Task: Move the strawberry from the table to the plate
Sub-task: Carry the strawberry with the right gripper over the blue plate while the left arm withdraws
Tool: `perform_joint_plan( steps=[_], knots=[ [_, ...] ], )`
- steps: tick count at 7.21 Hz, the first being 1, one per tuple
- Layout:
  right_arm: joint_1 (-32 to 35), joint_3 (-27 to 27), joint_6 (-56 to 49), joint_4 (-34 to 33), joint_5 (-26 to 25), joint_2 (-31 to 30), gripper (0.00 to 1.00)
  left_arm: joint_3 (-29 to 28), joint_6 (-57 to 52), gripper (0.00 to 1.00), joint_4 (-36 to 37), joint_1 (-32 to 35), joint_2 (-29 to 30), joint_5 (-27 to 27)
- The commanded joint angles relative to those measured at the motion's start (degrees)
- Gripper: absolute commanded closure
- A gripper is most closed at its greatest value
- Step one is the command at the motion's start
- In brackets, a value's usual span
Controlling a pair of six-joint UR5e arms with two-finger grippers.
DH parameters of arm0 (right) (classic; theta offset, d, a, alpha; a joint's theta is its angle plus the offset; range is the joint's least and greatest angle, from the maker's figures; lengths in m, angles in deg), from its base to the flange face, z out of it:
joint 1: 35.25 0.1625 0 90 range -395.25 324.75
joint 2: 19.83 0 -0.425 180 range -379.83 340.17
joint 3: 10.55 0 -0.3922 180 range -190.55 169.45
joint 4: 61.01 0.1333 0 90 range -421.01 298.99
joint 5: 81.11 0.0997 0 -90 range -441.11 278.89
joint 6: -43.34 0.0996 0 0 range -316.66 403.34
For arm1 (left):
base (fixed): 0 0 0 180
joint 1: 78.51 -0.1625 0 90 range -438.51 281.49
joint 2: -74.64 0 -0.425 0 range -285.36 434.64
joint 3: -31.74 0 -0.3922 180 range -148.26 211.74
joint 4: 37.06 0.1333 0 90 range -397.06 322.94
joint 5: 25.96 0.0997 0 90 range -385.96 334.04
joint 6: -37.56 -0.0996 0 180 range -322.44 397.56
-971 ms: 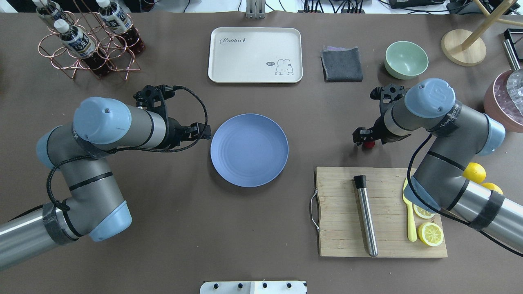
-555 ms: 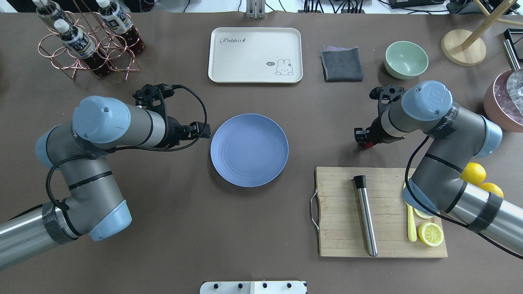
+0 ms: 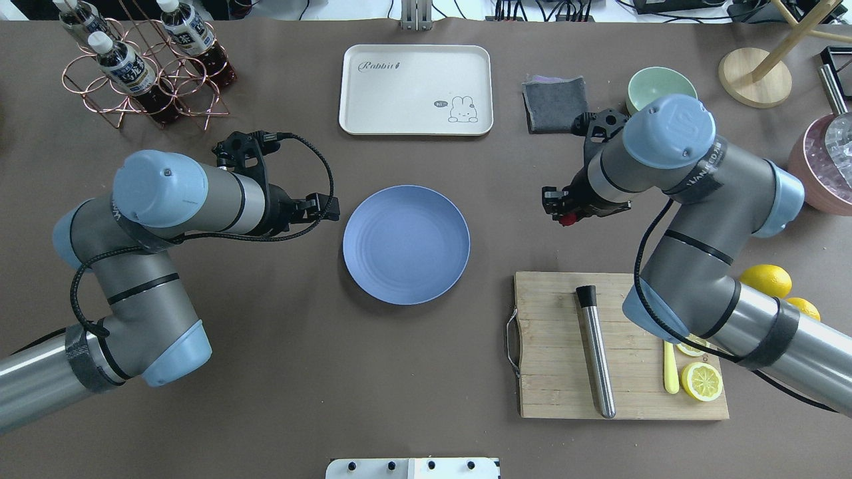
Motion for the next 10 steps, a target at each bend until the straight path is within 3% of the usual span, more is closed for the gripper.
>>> perform_joint_plan(
  steps=[1, 4, 6, 8, 10],
  knots=[
    [-2.84, 1.35, 7.26, -4.06, -0.62, 8.12, 1.0, 0.25, -6.92, 0.02, 0.0, 5.82, -3.98, -7.24],
    [-8.46, 11.0, 15.44, -3.89, -6.86, 19.19, 1.0, 0.7, -29.55, 0.02, 0.26, 22.77, -15.31, -22.28],
    [-10.58, 13.04, 16.43, -3.45, -9.58, 20.8, 1.0, 0.61, -51.05, 0.02, 11.09, 36.21, -18.41, -28.8],
    [-11.81, 15.94, 16.17, -3.27, -10.9, 22.29, 1.0, 0.35, -72.7, 0.02, 26.38, 47.21, -18.86, -28.92],
    [-12.69, 20.94, 15.99, -1.18, -12.14, 24.84, 1.0, -2.36, -83.48, 0.02, 31.81, 53.48, -18.6, -29.09]
  ],
)
